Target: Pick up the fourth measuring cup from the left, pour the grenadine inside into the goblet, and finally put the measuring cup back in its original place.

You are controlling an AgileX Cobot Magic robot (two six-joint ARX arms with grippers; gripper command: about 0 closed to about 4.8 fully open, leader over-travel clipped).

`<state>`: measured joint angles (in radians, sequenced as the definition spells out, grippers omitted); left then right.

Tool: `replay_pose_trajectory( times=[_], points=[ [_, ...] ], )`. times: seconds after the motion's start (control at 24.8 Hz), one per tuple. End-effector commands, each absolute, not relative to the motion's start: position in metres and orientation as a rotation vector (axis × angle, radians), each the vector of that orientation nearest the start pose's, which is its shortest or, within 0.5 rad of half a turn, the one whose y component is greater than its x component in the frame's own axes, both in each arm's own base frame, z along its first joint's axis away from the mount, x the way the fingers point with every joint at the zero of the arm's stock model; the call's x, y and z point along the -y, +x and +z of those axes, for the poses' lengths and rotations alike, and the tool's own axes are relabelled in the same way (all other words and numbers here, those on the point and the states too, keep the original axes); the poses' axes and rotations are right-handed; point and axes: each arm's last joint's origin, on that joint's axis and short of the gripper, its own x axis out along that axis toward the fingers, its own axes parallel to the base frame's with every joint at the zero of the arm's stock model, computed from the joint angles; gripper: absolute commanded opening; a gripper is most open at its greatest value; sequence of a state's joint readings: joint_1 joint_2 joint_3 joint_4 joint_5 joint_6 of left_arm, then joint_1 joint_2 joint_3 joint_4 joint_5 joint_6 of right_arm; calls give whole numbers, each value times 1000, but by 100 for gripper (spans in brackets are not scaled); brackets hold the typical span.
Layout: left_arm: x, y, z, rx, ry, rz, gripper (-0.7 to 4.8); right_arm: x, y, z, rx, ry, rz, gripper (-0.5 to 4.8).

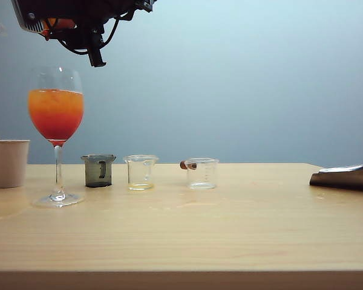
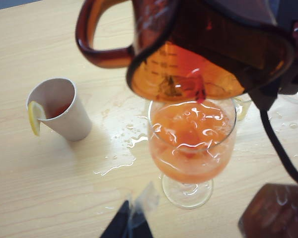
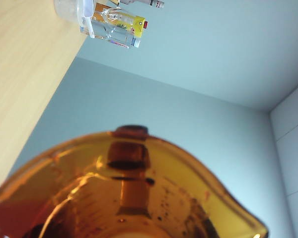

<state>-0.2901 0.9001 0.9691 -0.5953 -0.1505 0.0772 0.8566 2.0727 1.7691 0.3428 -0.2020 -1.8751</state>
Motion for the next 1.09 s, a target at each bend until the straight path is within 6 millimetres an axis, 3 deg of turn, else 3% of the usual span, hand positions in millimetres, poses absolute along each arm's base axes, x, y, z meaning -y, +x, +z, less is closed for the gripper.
replay_pose_trajectory(
  times=[0.04, 0.48, 0.76, 1.09],
  points=[
    [47, 173, 341, -495, 189, -152, -4, -376, 319, 331, 983, -1571, 677, 107],
    [47, 173, 341, -495, 189, -152, -4, -375, 320, 330, 824, -1336, 764, 107],
    [47, 173, 341, -495, 189, -152, -4, -374, 320, 330, 547, -827, 911, 107],
    [47, 173, 341, -495, 188, -152, -4, -371, 325, 330, 361, -504, 963, 107]
  ],
)
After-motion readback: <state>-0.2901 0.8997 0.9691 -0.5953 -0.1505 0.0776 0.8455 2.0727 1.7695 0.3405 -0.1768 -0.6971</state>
